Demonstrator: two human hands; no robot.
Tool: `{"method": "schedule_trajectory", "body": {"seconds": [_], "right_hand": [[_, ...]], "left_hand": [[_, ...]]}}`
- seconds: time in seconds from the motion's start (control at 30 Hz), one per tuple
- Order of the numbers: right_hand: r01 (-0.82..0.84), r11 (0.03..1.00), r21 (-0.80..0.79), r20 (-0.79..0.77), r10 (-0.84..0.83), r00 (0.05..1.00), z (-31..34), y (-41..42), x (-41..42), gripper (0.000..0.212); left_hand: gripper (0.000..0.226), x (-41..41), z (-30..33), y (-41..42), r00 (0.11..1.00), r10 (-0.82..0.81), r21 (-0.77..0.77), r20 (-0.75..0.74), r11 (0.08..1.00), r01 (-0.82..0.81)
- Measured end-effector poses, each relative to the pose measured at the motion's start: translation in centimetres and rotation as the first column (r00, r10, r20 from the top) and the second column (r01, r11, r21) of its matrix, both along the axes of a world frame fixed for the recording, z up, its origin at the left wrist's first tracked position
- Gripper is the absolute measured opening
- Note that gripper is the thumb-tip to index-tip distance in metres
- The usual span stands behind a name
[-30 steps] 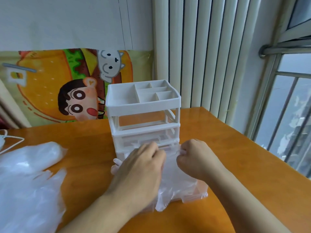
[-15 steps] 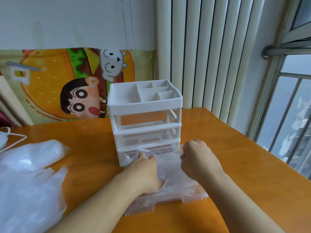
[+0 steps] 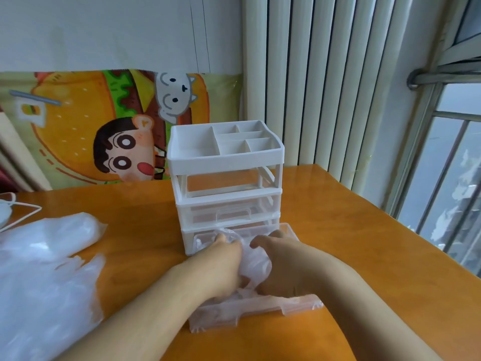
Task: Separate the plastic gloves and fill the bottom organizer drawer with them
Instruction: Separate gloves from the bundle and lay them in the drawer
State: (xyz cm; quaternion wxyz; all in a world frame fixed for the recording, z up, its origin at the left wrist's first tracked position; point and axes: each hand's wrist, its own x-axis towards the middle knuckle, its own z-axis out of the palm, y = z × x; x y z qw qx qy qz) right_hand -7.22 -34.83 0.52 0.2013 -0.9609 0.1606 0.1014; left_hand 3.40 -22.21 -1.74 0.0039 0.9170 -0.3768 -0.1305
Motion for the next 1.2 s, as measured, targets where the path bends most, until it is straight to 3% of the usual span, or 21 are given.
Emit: {"method": "schedule_trajectory", "body": {"seconds": [0.07,0.17,0.3,0.43,0.57,0.7,0.8,0.9,1.03,1.2], "right_hand": [[-0.018,0.998,-0.06,-0.062,0.015,0.998,-0.1,-0.2,0.5,0.099],[-0.041,0.992,-0.121,-0.148,0.023,0.989,-0.2,0.1,1.1,0.099],[-0.042,0.992,-0.122,-0.233,0.012,0.972,0.1,0.7,1.5,0.106],[-0.073,0.991,-0.11,-0.245,0.044,0.968,-0.1,1.9,2.2,0.108],[-0.148,0.982,-0.115,-0.221,0.119,0.968,-0.9,3.9,3.4,0.095],[-0.097,0.991,-0.089,-0.2,0.077,0.977,-0.7,5.8,3.5,0.089],[-0.071,0.991,-0.114,-0.067,0.064,0.996,0.0,6.2,2.1,0.083],[-0.098,0.981,-0.166,0.088,0.114,0.99,0.5,5.9,0.9,0.079],[-0.078,0.995,-0.063,0.265,0.092,0.96,-0.2,6.0,2.0,0.047],[-0.114,0.991,-0.072,0.088,0.12,0.989,-2.2,5.8,3.6,0.084]], "left_hand": [[0.073,-0.2,0.7,0.0,0.998,0.043,0.074,-0.055,0.997,-0.039],[0.082,-0.6,1.9,0.3,0.995,0.049,0.158,-0.089,0.987,-0.034],[0.095,-0.7,3.1,1.2,0.987,0.047,0.215,-0.157,0.977,-0.012],[0.083,0.0,2.9,2.5,0.978,0.065,0.088,-0.199,0.995,-0.048],[0.061,0.1,1.1,3.8,0.984,0.145,-0.087,-0.102,0.984,-0.154],[0.058,-0.4,-0.2,5.4,0.991,0.132,-0.094,0.037,0.987,-0.128],[0.075,-0.6,-0.7,5.5,0.987,0.154,-0.09,0.055,0.985,-0.148],[0.064,-0.7,-0.4,5.1,0.985,0.154,-0.147,0.074,0.979,-0.142],[0.056,-0.5,0.1,5.5,0.992,0.128,-0.207,-0.019,0.97,-0.129],[0.049,-1.4,1.9,5.8,0.963,0.165,-0.121,0.212,0.983,-0.142]]}}
